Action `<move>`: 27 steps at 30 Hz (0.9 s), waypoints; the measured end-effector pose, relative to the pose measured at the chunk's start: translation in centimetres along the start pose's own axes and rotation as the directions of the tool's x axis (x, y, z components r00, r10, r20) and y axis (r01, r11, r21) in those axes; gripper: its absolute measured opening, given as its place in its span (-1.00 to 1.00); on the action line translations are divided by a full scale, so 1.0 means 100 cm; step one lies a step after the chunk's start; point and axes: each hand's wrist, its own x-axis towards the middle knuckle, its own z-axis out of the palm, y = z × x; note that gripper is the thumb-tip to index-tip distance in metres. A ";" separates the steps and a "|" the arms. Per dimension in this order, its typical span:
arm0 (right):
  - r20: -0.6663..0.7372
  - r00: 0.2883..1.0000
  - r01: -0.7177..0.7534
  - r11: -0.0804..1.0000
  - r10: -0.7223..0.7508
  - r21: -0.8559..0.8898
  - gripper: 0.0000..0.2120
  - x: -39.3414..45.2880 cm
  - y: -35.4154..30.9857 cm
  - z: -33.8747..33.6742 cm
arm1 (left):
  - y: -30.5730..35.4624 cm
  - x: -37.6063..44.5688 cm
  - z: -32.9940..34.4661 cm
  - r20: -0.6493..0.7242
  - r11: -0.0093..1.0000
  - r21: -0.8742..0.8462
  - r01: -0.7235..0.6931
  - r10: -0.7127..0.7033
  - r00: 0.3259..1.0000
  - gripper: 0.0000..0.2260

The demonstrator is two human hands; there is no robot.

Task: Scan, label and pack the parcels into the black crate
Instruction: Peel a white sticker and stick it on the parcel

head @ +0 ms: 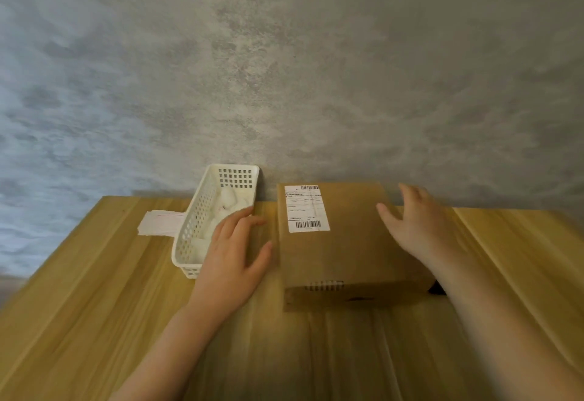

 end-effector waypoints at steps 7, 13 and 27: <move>0.088 0.954 0.265 0.940 -0.288 0.213 -0.47 -0.025 -0.107 0.024 | -0.092 0.021 -0.064 -0.098 0.955 0.004 0.296 -0.294 0.951 -0.78; 0.181 0.905 0.358 0.918 -0.386 0.170 -0.47 -0.041 -0.145 0.054 | -0.183 0.043 -0.071 -0.110 0.823 0.149 0.549 -0.538 0.836 -0.75; 0.181 0.899 0.391 0.917 -0.400 0.080 -0.50 -0.054 -0.145 0.078 | -0.225 0.053 -0.061 -0.149 0.688 0.214 0.694 -0.679 0.719 -0.73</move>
